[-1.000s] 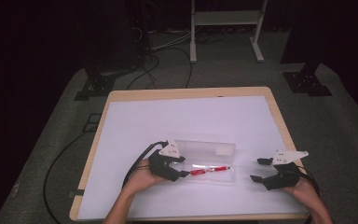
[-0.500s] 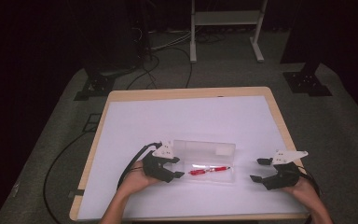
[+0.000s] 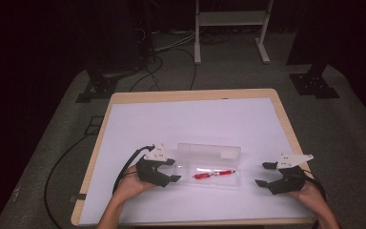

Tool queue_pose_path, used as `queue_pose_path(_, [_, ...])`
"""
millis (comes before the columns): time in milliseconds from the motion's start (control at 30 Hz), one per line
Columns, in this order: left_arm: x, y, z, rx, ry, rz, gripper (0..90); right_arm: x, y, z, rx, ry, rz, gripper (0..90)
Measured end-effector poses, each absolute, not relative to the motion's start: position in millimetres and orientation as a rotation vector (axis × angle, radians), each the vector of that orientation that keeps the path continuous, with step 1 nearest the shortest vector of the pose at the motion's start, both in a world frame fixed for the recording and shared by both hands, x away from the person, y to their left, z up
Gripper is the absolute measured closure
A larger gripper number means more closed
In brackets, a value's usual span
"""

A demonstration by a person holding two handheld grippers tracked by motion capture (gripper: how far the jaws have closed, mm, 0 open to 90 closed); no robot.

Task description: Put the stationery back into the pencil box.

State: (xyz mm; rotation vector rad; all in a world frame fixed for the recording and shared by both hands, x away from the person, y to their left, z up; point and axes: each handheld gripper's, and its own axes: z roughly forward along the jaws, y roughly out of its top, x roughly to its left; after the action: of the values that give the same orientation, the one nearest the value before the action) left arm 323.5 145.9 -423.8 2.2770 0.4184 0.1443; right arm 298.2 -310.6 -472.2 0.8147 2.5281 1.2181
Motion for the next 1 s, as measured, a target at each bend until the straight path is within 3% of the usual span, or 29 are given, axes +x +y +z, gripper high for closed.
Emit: queue_pose_path(1000, [312,199,-430,2.180,0.584,0.227,23.1,297,-308,-473,0.829,2.527,1.211,23.3])
